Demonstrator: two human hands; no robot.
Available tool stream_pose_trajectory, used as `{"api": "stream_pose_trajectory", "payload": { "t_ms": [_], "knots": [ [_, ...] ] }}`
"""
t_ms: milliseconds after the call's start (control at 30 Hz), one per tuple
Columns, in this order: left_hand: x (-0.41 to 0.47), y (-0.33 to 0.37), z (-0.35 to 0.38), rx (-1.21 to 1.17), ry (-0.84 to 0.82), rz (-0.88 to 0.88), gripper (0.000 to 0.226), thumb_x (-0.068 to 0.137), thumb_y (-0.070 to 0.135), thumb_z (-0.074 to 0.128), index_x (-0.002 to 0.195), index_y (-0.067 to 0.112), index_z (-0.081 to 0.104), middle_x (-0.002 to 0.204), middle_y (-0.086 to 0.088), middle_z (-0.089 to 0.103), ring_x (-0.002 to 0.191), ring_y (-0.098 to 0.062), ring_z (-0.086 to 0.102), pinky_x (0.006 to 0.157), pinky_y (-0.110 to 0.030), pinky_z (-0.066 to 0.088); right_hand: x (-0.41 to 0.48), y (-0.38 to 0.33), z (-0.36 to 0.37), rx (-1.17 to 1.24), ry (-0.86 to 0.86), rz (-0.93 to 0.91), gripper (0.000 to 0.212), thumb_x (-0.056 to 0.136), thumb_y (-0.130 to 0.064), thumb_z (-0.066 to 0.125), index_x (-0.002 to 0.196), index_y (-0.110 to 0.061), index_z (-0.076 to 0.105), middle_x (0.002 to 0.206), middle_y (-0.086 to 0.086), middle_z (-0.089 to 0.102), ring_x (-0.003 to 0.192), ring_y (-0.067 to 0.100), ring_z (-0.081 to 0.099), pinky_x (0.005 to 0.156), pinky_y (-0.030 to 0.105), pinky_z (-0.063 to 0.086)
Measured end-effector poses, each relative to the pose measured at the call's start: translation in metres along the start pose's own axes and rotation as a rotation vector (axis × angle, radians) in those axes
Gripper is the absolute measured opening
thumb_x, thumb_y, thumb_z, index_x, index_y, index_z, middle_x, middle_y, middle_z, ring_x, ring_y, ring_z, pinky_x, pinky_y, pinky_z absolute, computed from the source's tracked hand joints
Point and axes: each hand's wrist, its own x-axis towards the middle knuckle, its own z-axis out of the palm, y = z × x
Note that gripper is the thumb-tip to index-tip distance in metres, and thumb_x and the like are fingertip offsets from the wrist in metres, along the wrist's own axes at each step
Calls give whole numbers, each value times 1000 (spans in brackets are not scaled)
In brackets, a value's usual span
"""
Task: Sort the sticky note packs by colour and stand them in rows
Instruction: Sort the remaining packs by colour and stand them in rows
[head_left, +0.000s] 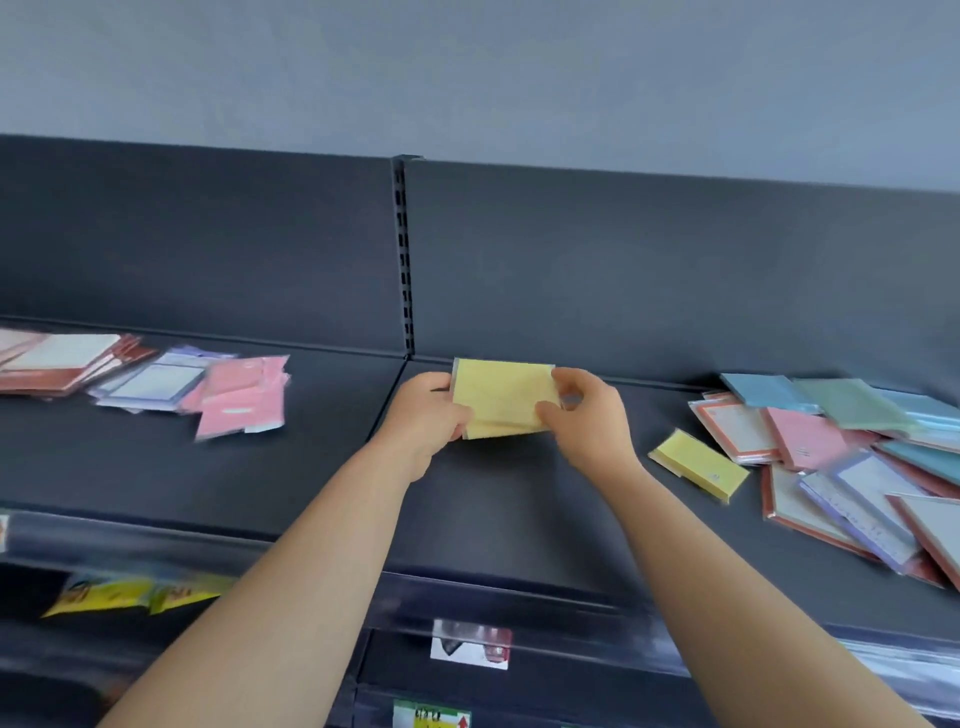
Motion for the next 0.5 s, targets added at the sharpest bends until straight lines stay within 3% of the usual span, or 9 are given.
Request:
{"api": "stream_pose_trajectory", "payload": {
  "t_ms": [100,167,333,500],
  "knots": [
    [-10,8,-34,38,98,90,37,79,-13,51,88,20,64,92,-4,68,62,-16,49,66,-31,42,-4,-23,25,37,-42,-54,50,87,-14,63,134,-17,50,114,-4,56,101,16,57,62,13,42],
    [-17,10,-60,54,157,137,39,80,-11,49,81,26,61,91,-2,69,64,-16,52,66,-31,43,-7,-42,45,72,-66,-79,50,87,-15,64,134,-18,48,113,-5,56,100,16,58,55,12,40],
    [-35,5,-144,21,259,155,34,86,-7,54,81,26,58,90,5,67,83,-17,63,78,-35,53,-26,-97,109,138,-139,-129,59,89,-18,62,143,-19,38,114,-3,54,101,17,57,79,30,50],
    [-50,-4,-239,-40,373,158,25,88,-6,57,90,18,63,95,1,70,80,-17,66,75,-34,55,-52,-151,186,172,-223,-148,54,89,-19,62,140,-16,42,123,0,56,107,19,58,84,31,49]
  ]
}}
